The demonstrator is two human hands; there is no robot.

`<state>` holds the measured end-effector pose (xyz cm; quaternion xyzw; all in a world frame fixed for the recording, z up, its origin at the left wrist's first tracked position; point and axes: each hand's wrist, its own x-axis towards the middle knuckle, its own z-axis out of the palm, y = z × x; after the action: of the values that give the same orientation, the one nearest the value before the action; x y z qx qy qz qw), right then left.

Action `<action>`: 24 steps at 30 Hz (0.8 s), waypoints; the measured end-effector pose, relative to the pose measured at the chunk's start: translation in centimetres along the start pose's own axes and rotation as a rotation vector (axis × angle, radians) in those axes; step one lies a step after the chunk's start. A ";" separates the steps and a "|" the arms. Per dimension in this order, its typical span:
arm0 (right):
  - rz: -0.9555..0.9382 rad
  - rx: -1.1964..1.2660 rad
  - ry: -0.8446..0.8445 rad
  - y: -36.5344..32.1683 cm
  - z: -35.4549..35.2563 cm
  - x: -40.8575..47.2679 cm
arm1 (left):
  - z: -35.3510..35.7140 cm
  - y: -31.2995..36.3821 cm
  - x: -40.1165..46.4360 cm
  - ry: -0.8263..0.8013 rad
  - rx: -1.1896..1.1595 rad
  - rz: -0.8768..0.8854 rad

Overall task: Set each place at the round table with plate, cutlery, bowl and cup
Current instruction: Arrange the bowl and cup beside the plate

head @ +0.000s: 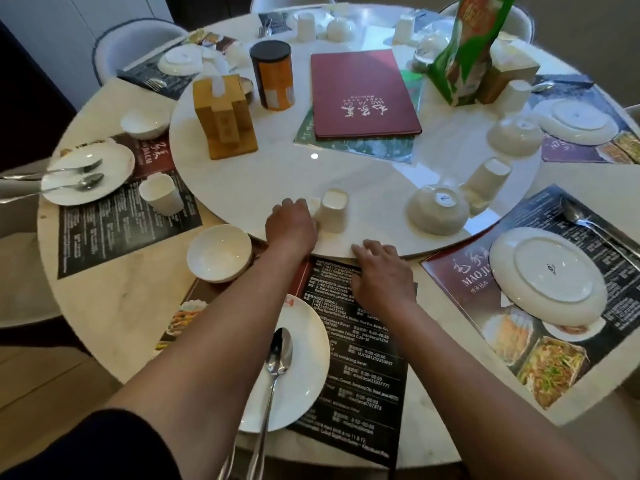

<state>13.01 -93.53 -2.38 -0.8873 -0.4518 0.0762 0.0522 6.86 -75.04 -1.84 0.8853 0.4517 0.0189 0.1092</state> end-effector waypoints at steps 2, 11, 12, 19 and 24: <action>-0.022 -0.007 -0.006 0.3 0.1 -0.2 | 0.1 0.1 0.5 0.019 -0.005 -0.018; -0.044 0.078 -0.183 1.1 -1.8 -0.8 | -1.8 0.1 -6.1 -0.069 -0.161 -0.149; -0.043 0.092 -0.189 1.3 -2.0 -1.0 | -2.0 0.2 -7.5 -0.073 -0.188 -0.157; 0.070 0.263 -0.043 2.1 -0.7 -6.4 | -3.2 0.9 -15.4 -0.136 -0.310 -0.157; 0.137 0.175 -0.139 2.7 0.1 -10.5 | -2.7 1.8 -17.0 -0.160 -0.382 -0.171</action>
<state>9.03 -103.61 -1.94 -0.9008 -0.3842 0.1799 0.0927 -2.10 -89.22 2.26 0.8058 0.5030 0.0245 0.3116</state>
